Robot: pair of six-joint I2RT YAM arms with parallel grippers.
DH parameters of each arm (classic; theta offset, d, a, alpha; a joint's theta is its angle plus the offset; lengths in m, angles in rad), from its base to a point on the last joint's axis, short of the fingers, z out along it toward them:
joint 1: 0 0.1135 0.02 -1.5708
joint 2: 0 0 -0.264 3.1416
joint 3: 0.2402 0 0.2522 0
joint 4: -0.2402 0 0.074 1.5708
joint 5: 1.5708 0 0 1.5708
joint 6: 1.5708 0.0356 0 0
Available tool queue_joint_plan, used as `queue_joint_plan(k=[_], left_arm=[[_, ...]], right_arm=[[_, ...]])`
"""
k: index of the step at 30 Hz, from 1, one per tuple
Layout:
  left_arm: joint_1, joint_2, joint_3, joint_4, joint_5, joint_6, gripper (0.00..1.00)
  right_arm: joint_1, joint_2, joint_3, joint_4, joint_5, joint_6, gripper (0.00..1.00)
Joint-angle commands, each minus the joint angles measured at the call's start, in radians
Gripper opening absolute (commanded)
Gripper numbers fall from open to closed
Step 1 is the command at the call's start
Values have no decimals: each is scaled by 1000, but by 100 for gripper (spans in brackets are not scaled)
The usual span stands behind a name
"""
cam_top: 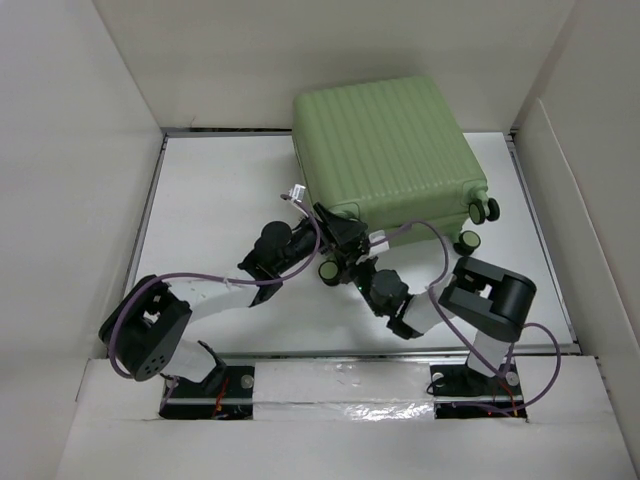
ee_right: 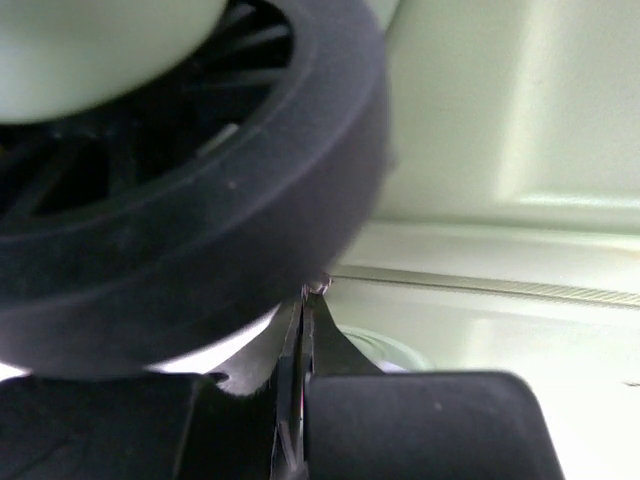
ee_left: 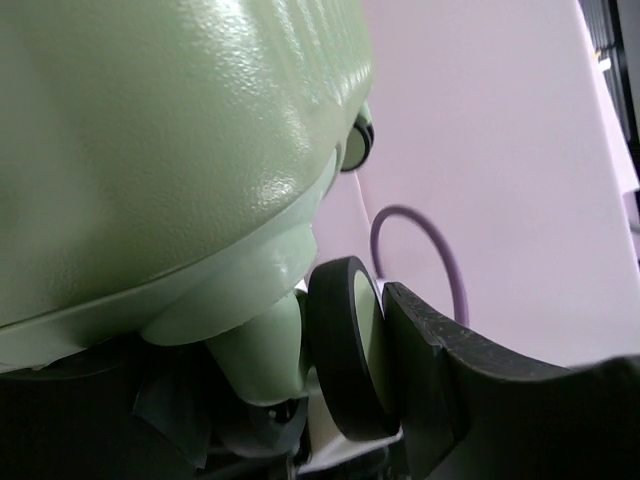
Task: Pack the luggage
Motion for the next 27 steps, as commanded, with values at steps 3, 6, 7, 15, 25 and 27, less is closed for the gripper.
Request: queue_joint_plan(k=[3, 6, 7, 15, 25, 27], left_arm=[[-68, -8, 182, 455, 263, -127, 0], [-68, -2, 202, 470, 260, -139, 0], [-58, -3, 203, 465, 249, -144, 0], [-120, 54, 242, 521, 203, -194, 0], [-47, -12, 76, 524, 178, -173, 0], [-19, -51, 19, 475, 177, -158, 0]], right_arm=[[199, 149, 263, 459, -235, -21, 0], [262, 157, 305, 459, -214, -50, 0], [273, 159, 310, 453, -205, -64, 0], [227, 339, 590, 374, -240, 3, 0], [270, 301, 324, 479, -66, 33, 46], [282, 220, 204, 477, -36, -30, 62]])
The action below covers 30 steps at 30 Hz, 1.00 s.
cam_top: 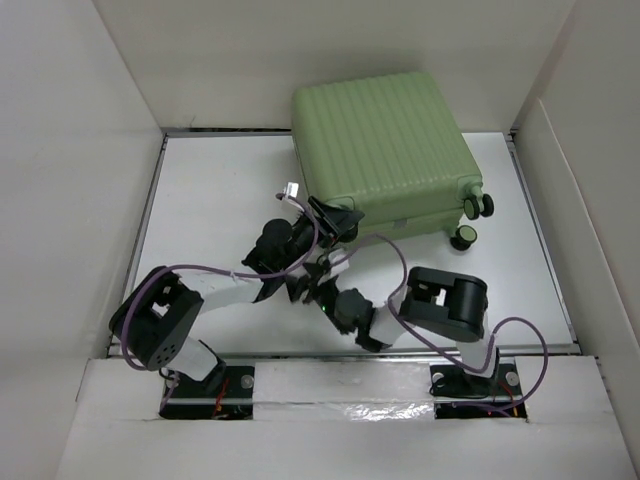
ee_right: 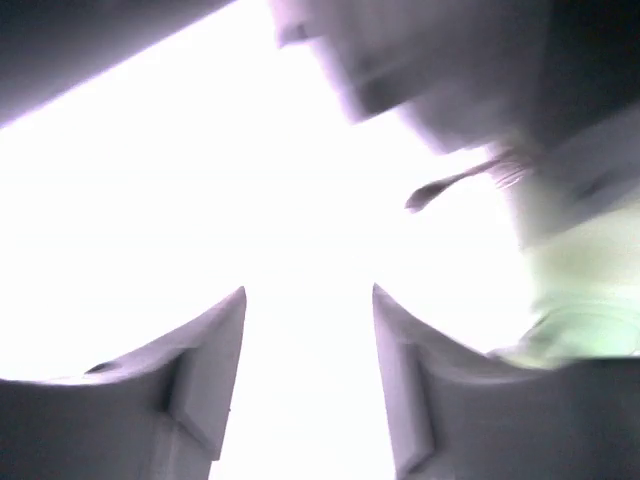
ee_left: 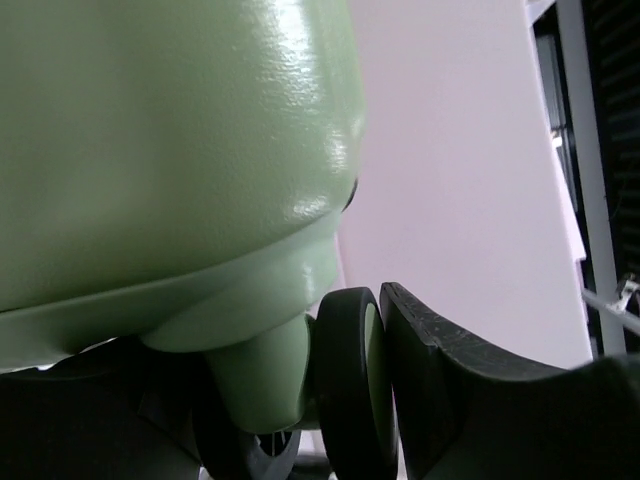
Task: Pack the luggage
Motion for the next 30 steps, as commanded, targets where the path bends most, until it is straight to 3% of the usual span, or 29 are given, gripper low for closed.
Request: queue_joint_plan(k=[1, 5, 6, 8, 12, 13, 14, 15, 16, 18, 20, 21, 22, 23, 26, 29, 30], left_arm=[[-56, -139, -30, 391, 253, -10, 4], [-6, -216, -119, 324, 255, 33, 35], [5, -230, -121, 299, 258, 53, 51], [5, -282, -112, 191, 260, 130, 68], [42, -377, -72, -50, 227, 288, 85], [42, -397, -63, -108, 205, 322, 87], [56, -417, -48, -209, 188, 395, 88], [56, -458, -38, -259, 166, 432, 90], [79, -483, -29, -316, 113, 463, 91], [90, -553, -12, -455, 53, 541, 91], [102, -601, -33, -527, -59, 570, 89], [102, -642, -49, -529, -82, 572, 89], [117, -658, -66, -523, -90, 566, 89], [129, -668, -102, -496, -80, 557, 88], [140, -684, -129, -492, -46, 538, 86], [140, -695, -159, -526, -66, 540, 69], [140, -711, -176, -522, -70, 537, 55]], right_arm=[[102, -96, -134, 341, -188, -99, 71], [132, -236, -307, 246, -129, -132, 81], [133, -263, -364, 210, -115, -128, 81], [133, -355, -422, 121, -77, -96, 82], [99, -587, -486, -130, -46, -72, 77], [81, -647, -414, -402, -81, -64, 65], [70, -703, -363, -543, -91, -66, 49], [70, -787, -322, -660, -88, -81, 29], [70, -817, -294, -763, -54, -128, 0], [52, -889, -242, -822, -30, -154, 0], [18, -912, -208, -897, -60, -173, 19], [-26, -913, -162, -929, -86, -170, 34], [-51, -894, -141, -968, -147, -162, 61], [-67, -880, -125, -970, -175, -161, 69], [-90, -831, -90, -936, -244, -161, 85], [-127, -795, -68, -901, -316, -127, 94], [-127, -787, -71, -876, -336, -127, 95]])
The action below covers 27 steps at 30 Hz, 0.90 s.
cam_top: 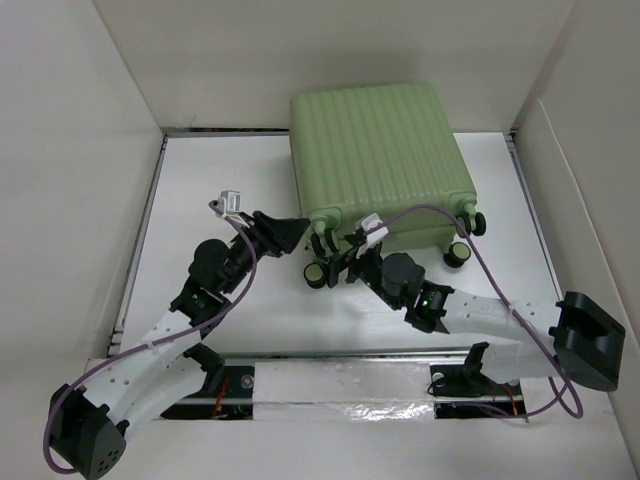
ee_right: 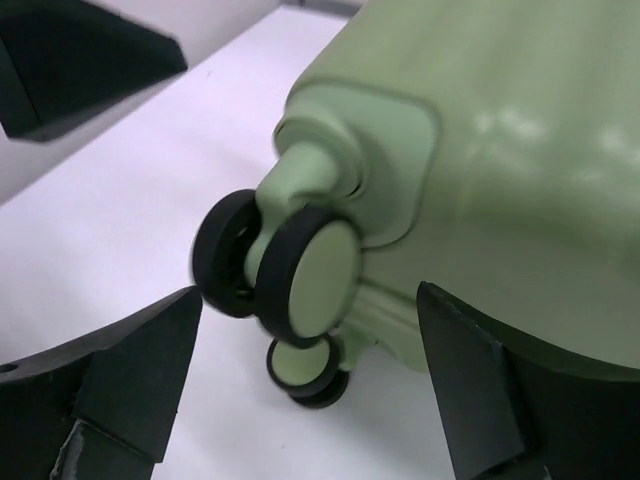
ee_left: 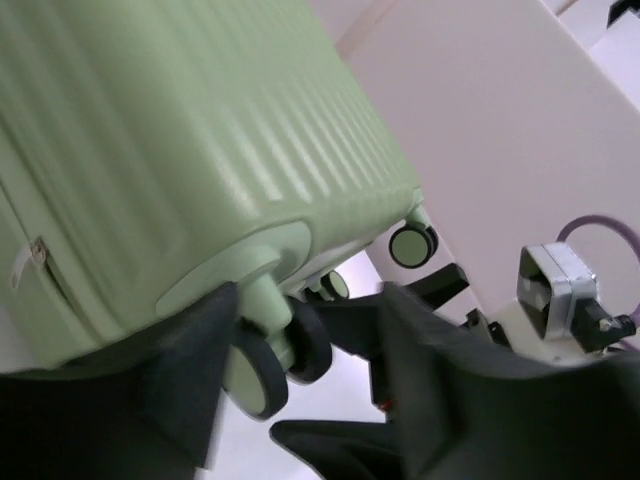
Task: Pack the luggage
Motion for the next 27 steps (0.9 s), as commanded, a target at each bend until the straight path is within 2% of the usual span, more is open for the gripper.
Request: queue_joint_plan(k=[1, 2, 5, 8, 15, 18, 19, 21, 22, 23, 25, 26, 27], left_arm=[[5, -28, -65, -4, -31, 19, 48], [5, -34, -92, 4, -26, 11, 37], [5, -27, -119, 7, -12, 11, 27], [5, -21, -149, 14, -2, 3, 26], [5, -77, -218, -53, -78, 15, 25], [5, -85, -240, -67, -103, 34, 25], [5, -84, -243, -65, -136, 45, 25], [5, -70, -249, -68, -147, 60, 25], [5, -64, -251, -64, -150, 65, 25], [5, -56, -255, -44, -149, 74, 26], [5, -12, -249, -12, -138, 106, 35], [5, -11, -244, 4, -129, 106, 35], [5, 22, -238, 13, -118, 139, 40]], right_arm=[[-31, 23, 48, 39, -143, 18, 96], [-55, 44, 56, 51, -192, 35, 97], [-106, 87, 80, 99, -273, 46, 99], [-117, 148, 125, 111, -311, 38, 100], [-117, 227, 231, 16, -243, 18, 97], [-103, 224, 245, -34, -145, 5, 82], [-103, 222, 267, -94, -64, -9, 69], [-79, 211, 291, -149, 16, -34, 61], [-66, 207, 312, -203, 48, -58, 48], [-66, 198, 324, -230, 109, -66, 41], [-57, 182, 355, -299, 186, -104, 30], [-57, 182, 364, -318, 203, -139, 25], [-57, 170, 376, -344, 222, -156, 22]])
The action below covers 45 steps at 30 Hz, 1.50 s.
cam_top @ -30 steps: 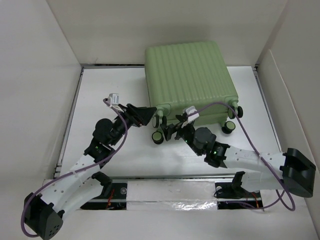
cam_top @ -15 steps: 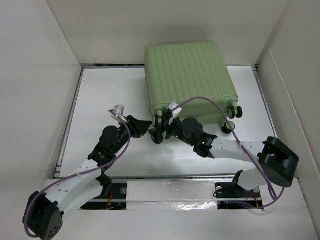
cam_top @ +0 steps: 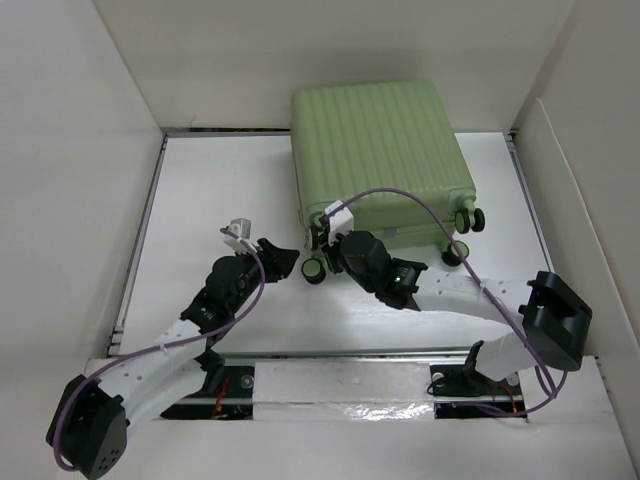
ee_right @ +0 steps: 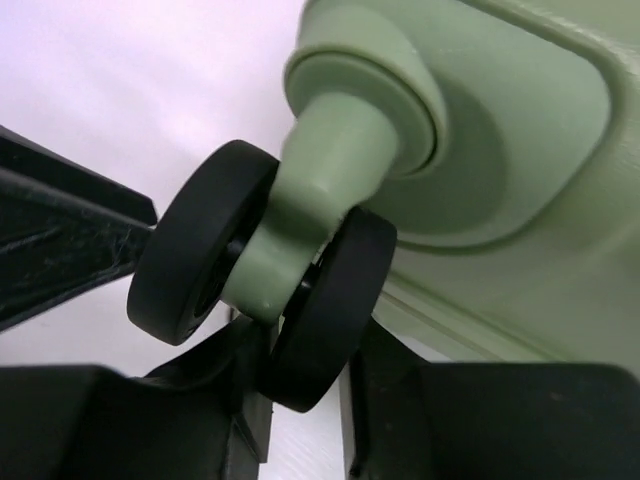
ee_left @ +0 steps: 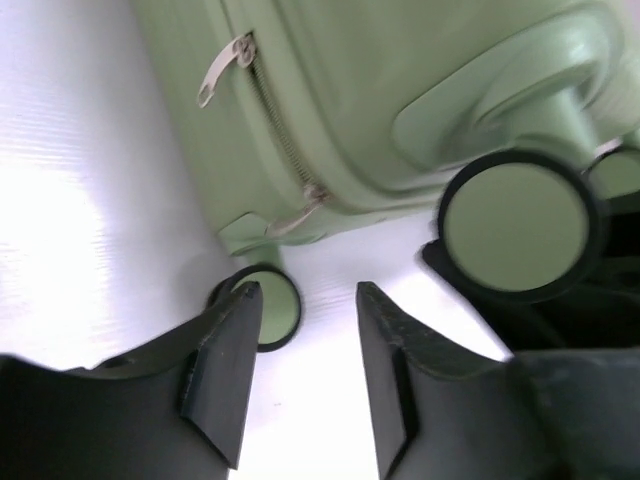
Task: Pack the luggage
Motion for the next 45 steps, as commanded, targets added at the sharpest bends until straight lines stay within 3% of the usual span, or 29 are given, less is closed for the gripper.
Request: queue_joint_plan(k=[1, 4, 8, 14, 21, 30, 40, 45], left_arm=[[1, 57, 15, 88, 11, 89, 41], [1, 129, 38, 144, 86, 149, 44], [-27, 176, 45, 190, 43, 192, 44], [-36, 238, 73, 269, 51, 218, 45], [-36, 397, 143, 327, 53, 269, 35], [-36, 488, 176, 379, 89, 298, 25], [-36, 529, 191, 450, 180, 313, 24], [-36, 549, 179, 532, 215, 327, 11]], right_arm=[[-8, -61, 116, -60, 227, -147, 18], [17, -81, 170, -166, 285, -221, 15], [38, -90, 220, -268, 345, -279, 13], [49, -102, 201, -256, 278, -305, 13], [58, -107, 225, -260, 258, -325, 13], [58, -128, 217, -240, 218, -335, 13], [58, -144, 185, -240, 202, -327, 12], [58, -153, 167, -203, 181, -313, 11]])
